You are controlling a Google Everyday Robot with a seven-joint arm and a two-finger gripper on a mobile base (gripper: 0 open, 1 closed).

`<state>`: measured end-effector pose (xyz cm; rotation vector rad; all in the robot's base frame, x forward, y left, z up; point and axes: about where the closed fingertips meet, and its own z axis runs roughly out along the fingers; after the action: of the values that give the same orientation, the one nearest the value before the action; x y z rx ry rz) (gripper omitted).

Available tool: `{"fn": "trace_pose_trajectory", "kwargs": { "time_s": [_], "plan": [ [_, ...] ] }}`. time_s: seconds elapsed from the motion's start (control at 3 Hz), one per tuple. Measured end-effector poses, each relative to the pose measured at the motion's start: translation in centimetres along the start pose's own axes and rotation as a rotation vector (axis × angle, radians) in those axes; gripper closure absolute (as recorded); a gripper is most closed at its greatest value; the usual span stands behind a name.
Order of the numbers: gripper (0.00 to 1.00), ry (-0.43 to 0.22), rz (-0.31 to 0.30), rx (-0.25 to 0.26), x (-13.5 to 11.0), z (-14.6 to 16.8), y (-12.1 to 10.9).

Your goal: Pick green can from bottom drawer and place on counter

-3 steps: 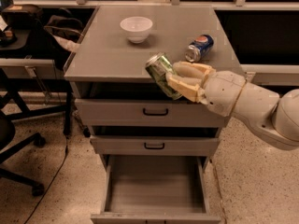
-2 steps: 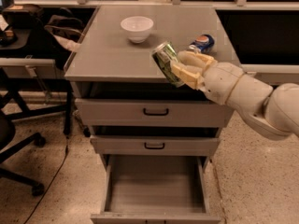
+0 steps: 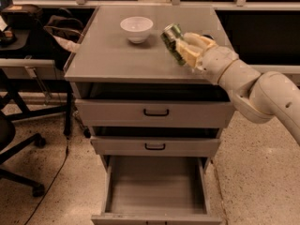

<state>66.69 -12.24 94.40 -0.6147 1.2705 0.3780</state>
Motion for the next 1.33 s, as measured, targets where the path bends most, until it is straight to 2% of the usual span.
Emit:
{"fn": "trace_pose_trajectory", "kwargs": {
  "time_s": [0.33,0.67,1.0,1.33],
  "plan": [
    [1.00,-0.007,0.018,0.041,0.5,1.1,-1.4],
    [1.00,-0.006,0.033,0.055,0.9,2.3,-2.0],
    [1.00,-0.003,0.053,0.040,1.1,4.2,-1.5],
    [1.00,0.014,0.072,-0.003,1.9,6.1,-0.3]
  ]
}}
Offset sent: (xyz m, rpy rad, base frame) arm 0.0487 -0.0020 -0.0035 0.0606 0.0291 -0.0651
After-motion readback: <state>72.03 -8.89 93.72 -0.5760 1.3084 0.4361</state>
